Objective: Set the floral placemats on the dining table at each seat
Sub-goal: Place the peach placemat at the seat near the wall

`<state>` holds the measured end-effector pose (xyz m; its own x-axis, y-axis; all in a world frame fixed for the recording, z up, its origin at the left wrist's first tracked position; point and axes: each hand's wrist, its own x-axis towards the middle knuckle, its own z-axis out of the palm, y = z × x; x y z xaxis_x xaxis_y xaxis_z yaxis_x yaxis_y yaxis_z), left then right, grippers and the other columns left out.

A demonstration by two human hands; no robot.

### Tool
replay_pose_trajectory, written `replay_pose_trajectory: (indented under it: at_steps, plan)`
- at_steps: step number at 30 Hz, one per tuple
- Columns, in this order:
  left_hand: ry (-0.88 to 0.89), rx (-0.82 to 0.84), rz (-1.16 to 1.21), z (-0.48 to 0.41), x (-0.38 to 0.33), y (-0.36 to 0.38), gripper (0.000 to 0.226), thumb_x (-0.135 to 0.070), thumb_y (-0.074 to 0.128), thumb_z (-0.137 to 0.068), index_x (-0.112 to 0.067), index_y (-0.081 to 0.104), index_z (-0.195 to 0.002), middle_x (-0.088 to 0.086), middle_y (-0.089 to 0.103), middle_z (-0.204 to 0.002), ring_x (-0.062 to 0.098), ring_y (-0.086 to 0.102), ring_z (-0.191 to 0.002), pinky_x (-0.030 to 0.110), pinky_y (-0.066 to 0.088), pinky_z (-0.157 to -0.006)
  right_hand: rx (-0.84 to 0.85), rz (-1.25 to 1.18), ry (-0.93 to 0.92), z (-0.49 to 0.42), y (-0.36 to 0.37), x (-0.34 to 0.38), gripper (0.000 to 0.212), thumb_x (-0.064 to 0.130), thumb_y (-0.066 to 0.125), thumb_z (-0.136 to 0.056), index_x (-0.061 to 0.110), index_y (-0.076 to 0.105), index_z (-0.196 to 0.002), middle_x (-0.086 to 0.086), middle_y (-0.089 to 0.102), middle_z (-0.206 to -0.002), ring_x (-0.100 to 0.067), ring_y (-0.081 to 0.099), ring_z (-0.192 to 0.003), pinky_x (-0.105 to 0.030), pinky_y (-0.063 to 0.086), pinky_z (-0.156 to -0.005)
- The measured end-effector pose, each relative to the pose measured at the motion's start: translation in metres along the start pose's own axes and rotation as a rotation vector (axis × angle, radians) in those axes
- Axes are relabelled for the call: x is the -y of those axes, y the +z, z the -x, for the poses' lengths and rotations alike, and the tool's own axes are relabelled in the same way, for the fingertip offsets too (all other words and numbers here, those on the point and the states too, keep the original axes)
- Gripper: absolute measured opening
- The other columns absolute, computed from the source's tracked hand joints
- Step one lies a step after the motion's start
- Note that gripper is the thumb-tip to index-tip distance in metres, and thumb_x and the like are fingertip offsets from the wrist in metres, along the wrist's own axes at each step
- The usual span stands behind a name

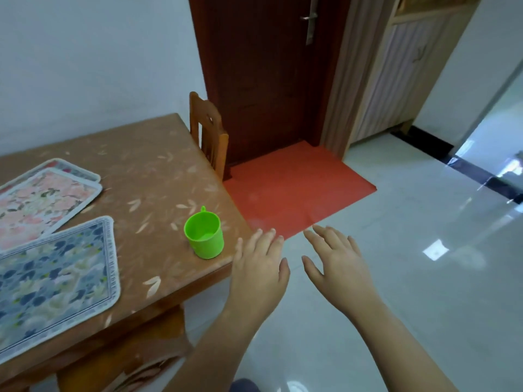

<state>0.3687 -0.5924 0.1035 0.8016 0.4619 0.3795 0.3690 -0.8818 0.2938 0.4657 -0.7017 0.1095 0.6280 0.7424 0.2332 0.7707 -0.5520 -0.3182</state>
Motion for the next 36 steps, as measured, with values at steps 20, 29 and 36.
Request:
replay_pose_trajectory:
  at_steps: [20,29,36]
  plan:
    - [0.028,-0.012,0.068,-0.29,0.004,0.134,0.037,-0.008,0.071,-0.072,-0.003,0.063,-0.108,0.015,0.064,-0.114,0.034,0.056,-0.111,0.06,0.037,-0.092,0.056,0.085,0.047,-0.265,0.016,-0.15,0.045,0.024,0.057,-0.086,0.015,0.047,-0.128,-0.006,0.049,-0.135,-0.026,0.037,-0.13,-0.05,0.03,-0.104]
    - [-0.185,-0.019,0.022,-0.378,0.075,0.166,0.033,-0.016,0.062,-0.081,-0.005,0.06,-0.113,0.015,0.061,-0.119,0.033,0.053,-0.114,0.058,0.04,-0.094,0.096,-0.015,-0.11,-0.413,0.053,-0.156,0.045,0.023,0.06,-0.084,0.017,0.049,-0.126,-0.005,0.05,-0.135,-0.026,0.037,-0.13,-0.053,0.026,-0.106]
    - [-0.407,-0.148,-0.093,-0.461,0.123,0.17,0.038,-0.015,0.069,-0.076,-0.007,0.06,-0.113,0.015,0.061,-0.118,0.034,0.053,-0.113,0.056,0.037,-0.095,0.196,-0.079,-0.394,-0.549,0.081,-0.143,0.047,0.03,0.051,-0.089,0.021,0.038,-0.134,-0.001,0.038,-0.144,-0.021,0.025,-0.136,-0.047,0.016,-0.111]
